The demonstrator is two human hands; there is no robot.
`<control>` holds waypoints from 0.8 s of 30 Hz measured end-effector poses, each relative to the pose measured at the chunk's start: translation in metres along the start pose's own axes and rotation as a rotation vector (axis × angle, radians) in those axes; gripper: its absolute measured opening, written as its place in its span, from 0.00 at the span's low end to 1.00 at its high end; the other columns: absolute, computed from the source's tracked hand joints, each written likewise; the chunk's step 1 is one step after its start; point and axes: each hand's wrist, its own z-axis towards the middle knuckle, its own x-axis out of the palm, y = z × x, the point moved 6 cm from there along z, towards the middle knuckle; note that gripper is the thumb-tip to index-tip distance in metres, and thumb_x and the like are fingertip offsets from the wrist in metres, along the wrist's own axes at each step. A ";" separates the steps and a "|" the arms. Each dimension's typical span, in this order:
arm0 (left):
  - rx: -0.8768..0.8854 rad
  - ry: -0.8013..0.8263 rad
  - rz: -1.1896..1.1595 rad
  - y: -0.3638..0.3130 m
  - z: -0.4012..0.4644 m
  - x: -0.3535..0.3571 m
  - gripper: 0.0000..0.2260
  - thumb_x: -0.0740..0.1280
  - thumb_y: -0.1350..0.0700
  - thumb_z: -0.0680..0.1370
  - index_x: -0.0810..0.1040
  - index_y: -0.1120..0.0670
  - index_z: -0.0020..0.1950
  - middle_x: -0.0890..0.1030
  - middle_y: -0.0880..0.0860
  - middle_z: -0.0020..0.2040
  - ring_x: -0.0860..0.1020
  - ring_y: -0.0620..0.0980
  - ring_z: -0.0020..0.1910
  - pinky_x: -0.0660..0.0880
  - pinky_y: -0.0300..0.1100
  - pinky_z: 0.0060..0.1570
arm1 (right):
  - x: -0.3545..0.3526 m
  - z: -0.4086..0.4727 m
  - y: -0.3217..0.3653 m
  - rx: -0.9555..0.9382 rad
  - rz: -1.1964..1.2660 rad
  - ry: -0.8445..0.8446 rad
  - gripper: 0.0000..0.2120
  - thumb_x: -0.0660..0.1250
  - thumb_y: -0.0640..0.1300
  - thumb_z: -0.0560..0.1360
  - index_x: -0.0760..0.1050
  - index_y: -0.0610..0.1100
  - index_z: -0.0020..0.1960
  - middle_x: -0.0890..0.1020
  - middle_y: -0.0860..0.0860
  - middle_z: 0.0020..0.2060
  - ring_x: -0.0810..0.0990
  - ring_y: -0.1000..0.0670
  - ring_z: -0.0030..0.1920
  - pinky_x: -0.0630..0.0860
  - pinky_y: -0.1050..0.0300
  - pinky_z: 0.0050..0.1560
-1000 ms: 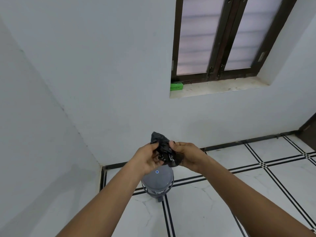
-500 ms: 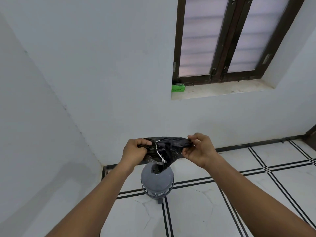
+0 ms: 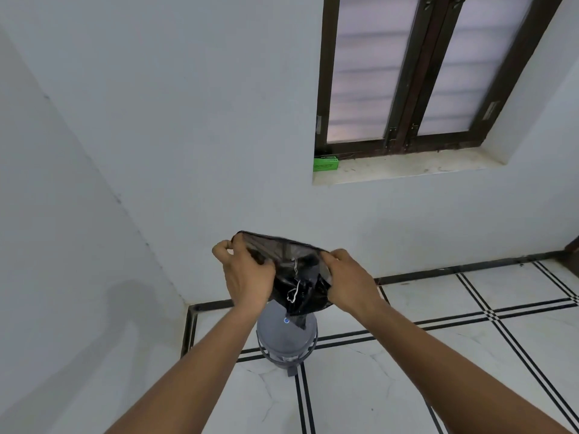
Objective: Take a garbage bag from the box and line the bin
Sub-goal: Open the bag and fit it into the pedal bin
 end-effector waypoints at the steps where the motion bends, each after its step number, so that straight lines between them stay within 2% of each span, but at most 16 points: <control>1: 0.066 0.007 0.061 -0.001 -0.001 0.002 0.35 0.75 0.62 0.68 0.66 0.50 0.72 0.60 0.49 0.65 0.79 0.56 0.44 0.77 0.45 0.37 | -0.001 0.000 0.000 -0.014 -0.033 -0.041 0.32 0.67 0.35 0.70 0.67 0.46 0.73 0.70 0.49 0.66 0.79 0.43 0.55 0.73 0.54 0.41; 4: 0.262 0.122 0.298 0.002 -0.011 0.014 0.48 0.77 0.65 0.64 0.58 0.48 0.78 0.58 0.51 0.71 0.73 0.55 0.55 0.78 0.46 0.37 | -0.011 0.005 -0.007 0.057 0.020 -0.134 0.35 0.69 0.37 0.71 0.61 0.43 0.75 0.67 0.46 0.68 0.80 0.40 0.55 0.78 0.49 0.44; 7: 0.413 0.257 0.502 0.013 -0.023 0.024 0.50 0.76 0.67 0.64 0.55 0.47 0.80 0.54 0.51 0.77 0.70 0.57 0.62 0.80 0.45 0.38 | -0.020 0.015 -0.028 0.208 0.221 -0.190 0.34 0.73 0.40 0.70 0.63 0.41 0.72 0.70 0.45 0.65 0.78 0.41 0.57 0.78 0.48 0.53; 9: 0.502 0.322 0.594 0.021 -0.025 0.025 0.47 0.74 0.69 0.67 0.60 0.42 0.79 0.52 0.49 0.80 0.68 0.57 0.63 0.79 0.45 0.37 | -0.024 0.019 -0.043 0.353 0.494 -0.237 0.27 0.71 0.40 0.68 0.68 0.42 0.66 0.74 0.45 0.61 0.79 0.44 0.56 0.79 0.49 0.55; 12: 0.514 0.362 0.704 0.039 -0.015 0.022 0.37 0.68 0.70 0.72 0.70 0.40 0.74 0.53 0.48 0.81 0.70 0.56 0.62 0.78 0.46 0.37 | -0.016 0.016 -0.062 0.612 1.082 -0.302 0.23 0.73 0.39 0.67 0.72 0.42 0.60 0.80 0.46 0.54 0.82 0.48 0.51 0.85 0.49 0.48; 13: 0.476 0.381 0.716 0.047 -0.010 0.021 0.35 0.67 0.69 0.73 0.71 0.40 0.74 0.55 0.47 0.80 0.72 0.56 0.61 0.80 0.47 0.40 | -0.014 0.015 -0.066 0.657 1.189 -0.332 0.24 0.75 0.39 0.67 0.72 0.41 0.60 0.80 0.47 0.52 0.82 0.48 0.50 0.85 0.50 0.46; 14: 0.414 0.406 0.692 0.055 -0.005 0.021 0.33 0.68 0.67 0.73 0.71 0.42 0.74 0.58 0.47 0.79 0.74 0.56 0.60 0.81 0.49 0.43 | -0.013 0.014 -0.069 0.674 1.195 -0.360 0.25 0.77 0.39 0.67 0.72 0.41 0.60 0.80 0.47 0.51 0.83 0.48 0.49 0.85 0.51 0.46; 17: 0.137 0.512 0.493 0.067 0.008 0.024 0.35 0.72 0.61 0.72 0.65 0.49 0.77 0.57 0.52 0.76 0.79 0.59 0.56 0.82 0.53 0.51 | -0.013 0.012 -0.069 0.598 0.959 -0.343 0.20 0.75 0.35 0.67 0.73 0.46 0.55 0.79 0.50 0.48 0.81 0.49 0.47 0.80 0.57 0.42; 19: -0.153 0.533 0.221 0.067 0.015 0.026 0.38 0.74 0.60 0.70 0.62 0.51 0.78 0.57 0.55 0.75 0.78 0.60 0.58 0.82 0.50 0.53 | -0.016 0.013 -0.063 0.395 0.736 -0.287 0.16 0.68 0.29 0.68 0.76 0.50 0.44 0.78 0.51 0.45 0.80 0.48 0.44 0.76 0.59 0.38; 21: -0.447 0.483 -0.203 0.064 0.020 0.027 0.34 0.69 0.65 0.64 0.71 0.54 0.71 0.66 0.60 0.73 0.80 0.60 0.56 0.83 0.46 0.41 | -0.013 0.014 -0.054 0.141 0.384 -0.155 0.19 0.64 0.27 0.68 0.79 0.52 0.35 0.79 0.52 0.48 0.81 0.47 0.46 0.77 0.57 0.40; 22: -0.533 0.424 -0.396 0.062 0.023 0.026 0.32 0.66 0.65 0.61 0.74 0.55 0.66 0.70 0.62 0.72 0.81 0.59 0.51 0.80 0.43 0.35 | -0.008 0.011 -0.051 0.055 0.203 -0.071 0.20 0.65 0.28 0.69 0.82 0.53 0.37 0.79 0.53 0.51 0.81 0.47 0.49 0.78 0.55 0.43; 23: -0.582 0.359 -0.531 0.062 0.026 0.025 0.30 0.66 0.65 0.59 0.76 0.56 0.62 0.72 0.63 0.70 0.81 0.56 0.48 0.79 0.42 0.33 | -0.002 0.009 -0.051 0.011 0.047 -0.003 0.20 0.66 0.31 0.70 0.85 0.54 0.46 0.78 0.55 0.55 0.81 0.47 0.52 0.79 0.54 0.46; 24: -0.592 0.304 -0.614 0.059 0.028 0.023 0.28 0.69 0.63 0.60 0.76 0.56 0.60 0.72 0.62 0.70 0.80 0.54 0.48 0.79 0.41 0.33 | 0.002 0.007 -0.053 0.014 -0.049 0.042 0.22 0.66 0.33 0.71 0.83 0.55 0.57 0.77 0.55 0.59 0.81 0.47 0.54 0.79 0.54 0.48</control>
